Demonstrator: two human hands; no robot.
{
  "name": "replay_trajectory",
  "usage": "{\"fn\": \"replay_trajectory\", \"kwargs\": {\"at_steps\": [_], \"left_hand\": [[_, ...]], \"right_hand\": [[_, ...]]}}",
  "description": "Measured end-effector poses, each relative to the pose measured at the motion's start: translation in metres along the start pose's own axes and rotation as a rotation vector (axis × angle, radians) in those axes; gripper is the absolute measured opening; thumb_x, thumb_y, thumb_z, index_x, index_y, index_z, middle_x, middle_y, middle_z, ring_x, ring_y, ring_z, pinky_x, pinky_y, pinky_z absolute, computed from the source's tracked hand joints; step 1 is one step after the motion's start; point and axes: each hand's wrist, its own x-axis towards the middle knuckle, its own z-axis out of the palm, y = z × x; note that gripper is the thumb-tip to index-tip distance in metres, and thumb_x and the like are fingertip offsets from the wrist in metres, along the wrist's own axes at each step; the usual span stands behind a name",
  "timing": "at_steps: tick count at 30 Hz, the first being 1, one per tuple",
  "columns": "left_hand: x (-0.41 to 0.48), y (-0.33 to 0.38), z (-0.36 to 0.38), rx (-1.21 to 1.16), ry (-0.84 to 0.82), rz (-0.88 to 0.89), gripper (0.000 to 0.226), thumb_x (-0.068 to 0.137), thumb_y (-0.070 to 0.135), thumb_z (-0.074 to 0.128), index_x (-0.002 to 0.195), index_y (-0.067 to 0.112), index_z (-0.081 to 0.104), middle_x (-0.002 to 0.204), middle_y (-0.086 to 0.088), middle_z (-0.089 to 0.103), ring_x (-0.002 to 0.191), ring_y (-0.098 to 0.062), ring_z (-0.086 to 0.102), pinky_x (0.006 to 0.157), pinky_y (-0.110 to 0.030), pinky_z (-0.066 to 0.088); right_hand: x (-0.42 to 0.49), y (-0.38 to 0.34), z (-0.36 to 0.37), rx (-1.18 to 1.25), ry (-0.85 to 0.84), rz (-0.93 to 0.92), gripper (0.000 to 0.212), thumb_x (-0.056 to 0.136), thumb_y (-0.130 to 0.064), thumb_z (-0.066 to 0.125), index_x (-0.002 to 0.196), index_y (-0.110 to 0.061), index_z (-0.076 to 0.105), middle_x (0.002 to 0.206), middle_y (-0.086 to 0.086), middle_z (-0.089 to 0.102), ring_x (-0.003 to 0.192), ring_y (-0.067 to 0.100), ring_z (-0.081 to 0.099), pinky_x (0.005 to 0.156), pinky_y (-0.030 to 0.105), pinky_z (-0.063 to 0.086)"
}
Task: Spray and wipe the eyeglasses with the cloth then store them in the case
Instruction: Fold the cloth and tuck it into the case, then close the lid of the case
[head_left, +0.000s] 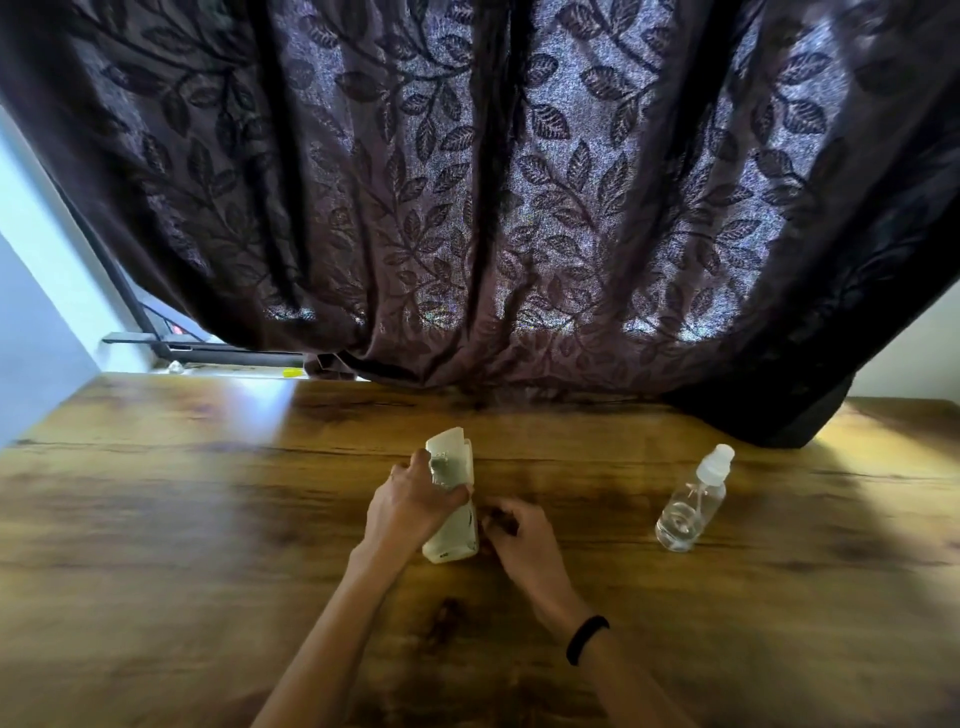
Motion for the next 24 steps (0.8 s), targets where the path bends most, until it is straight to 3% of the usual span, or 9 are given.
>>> {"fn": "replay_trajectory", "kwargs": {"at_steps": [3,8,12,16,21,24], "left_hand": [[-0.004,0.012,0.005,0.131,0.063,0.009,0.062,0.08,0.049,0.06,0.125,0.01,0.043,0.118,-0.013,0.053,0.102,-0.029,0.058,0.076,-0.034,0.048],[-0.005,0.031,0.013,0.375,0.097,0.026,0.055,0.081,0.047,0.06,0.118,0.008,0.047,0.115,-0.008,0.053,0.098,-0.025,0.059,0.067,-0.029,0.044],[-0.006,0.033,0.014,0.423,0.11,0.048,0.055,0.083,0.044,0.059,0.121,0.007,0.045,0.116,-0.008,0.052,0.098,-0.025,0.06,0.065,-0.028,0.043],[-0.01,0.029,0.015,0.402,0.144,0.071,0.059,0.082,0.049,0.058,0.122,0.009,0.044,0.12,-0.007,0.05,0.099,-0.024,0.059,0.067,-0.029,0.046],[-0.009,0.013,0.016,0.244,0.163,0.1,0.069,0.078,0.059,0.056,0.127,0.014,0.041,0.126,-0.007,0.049,0.106,-0.026,0.055,0.074,-0.035,0.048],[-0.008,0.005,0.017,0.213,0.15,0.108,0.078,0.076,0.068,0.05,0.133,0.017,0.035,0.131,-0.009,0.045,0.11,-0.029,0.052,0.077,-0.039,0.049]], "right_hand": [[-0.001,0.003,-0.001,0.087,-0.008,0.054,0.026,0.094,-0.008,0.046,0.117,-0.011,0.058,0.122,0.006,0.058,0.108,0.016,0.056,0.093,0.034,0.051],[-0.002,0.005,-0.004,0.228,-0.01,0.139,0.02,0.094,-0.008,0.045,0.106,-0.008,0.061,0.104,0.008,0.066,0.086,0.013,0.063,0.07,0.021,0.051],[-0.002,0.005,-0.004,0.252,-0.011,0.163,0.019,0.094,-0.007,0.045,0.104,-0.009,0.061,0.103,0.009,0.066,0.088,0.015,0.064,0.074,0.024,0.054],[-0.004,0.003,-0.006,0.281,-0.017,0.145,0.02,0.094,-0.007,0.045,0.098,-0.012,0.064,0.1,0.007,0.067,0.084,0.013,0.064,0.068,0.021,0.053],[-0.006,-0.002,-0.009,0.216,0.005,0.127,0.021,0.094,-0.01,0.046,0.091,-0.018,0.065,0.094,0.003,0.067,0.087,0.014,0.063,0.082,0.032,0.053],[-0.008,-0.005,-0.014,0.223,-0.003,0.092,0.021,0.094,-0.009,0.045,0.097,-0.015,0.065,0.097,0.003,0.067,0.086,0.01,0.063,0.075,0.023,0.053]]}}
